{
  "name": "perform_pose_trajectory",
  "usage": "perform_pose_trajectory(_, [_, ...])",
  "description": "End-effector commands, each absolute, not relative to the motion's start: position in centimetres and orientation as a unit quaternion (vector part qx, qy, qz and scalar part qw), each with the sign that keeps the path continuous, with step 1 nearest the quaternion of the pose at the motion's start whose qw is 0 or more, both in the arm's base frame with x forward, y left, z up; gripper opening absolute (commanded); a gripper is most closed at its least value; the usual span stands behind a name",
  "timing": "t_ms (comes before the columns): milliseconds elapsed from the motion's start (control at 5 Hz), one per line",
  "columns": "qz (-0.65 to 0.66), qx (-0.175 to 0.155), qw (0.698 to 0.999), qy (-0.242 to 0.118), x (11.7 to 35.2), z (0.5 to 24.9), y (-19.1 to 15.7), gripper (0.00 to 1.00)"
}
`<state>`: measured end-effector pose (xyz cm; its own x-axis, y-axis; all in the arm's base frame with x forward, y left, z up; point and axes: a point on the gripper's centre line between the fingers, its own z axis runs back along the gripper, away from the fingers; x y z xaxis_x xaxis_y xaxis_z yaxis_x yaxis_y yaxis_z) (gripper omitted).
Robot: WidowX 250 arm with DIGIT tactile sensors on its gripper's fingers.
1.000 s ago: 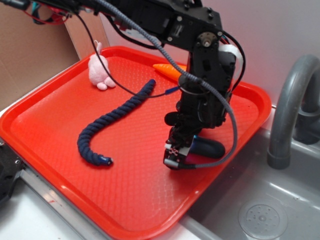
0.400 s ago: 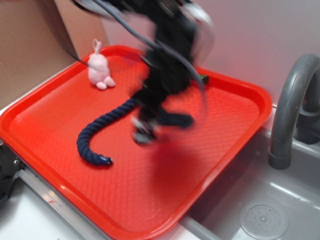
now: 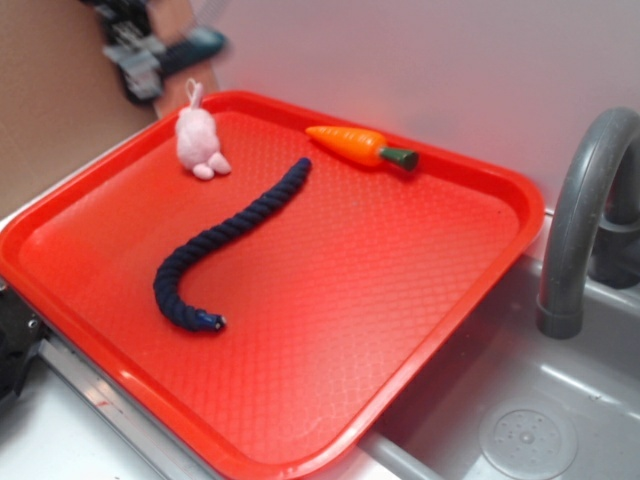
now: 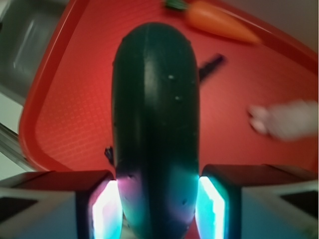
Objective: Grab the plastic pickle.
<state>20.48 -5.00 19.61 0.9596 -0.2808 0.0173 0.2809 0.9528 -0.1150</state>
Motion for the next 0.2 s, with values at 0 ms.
perform_pose_trajectory(0, [-0.039, -0.017, 0.997, -0.061, 17.38, 22.43, -6.07, 0.0])
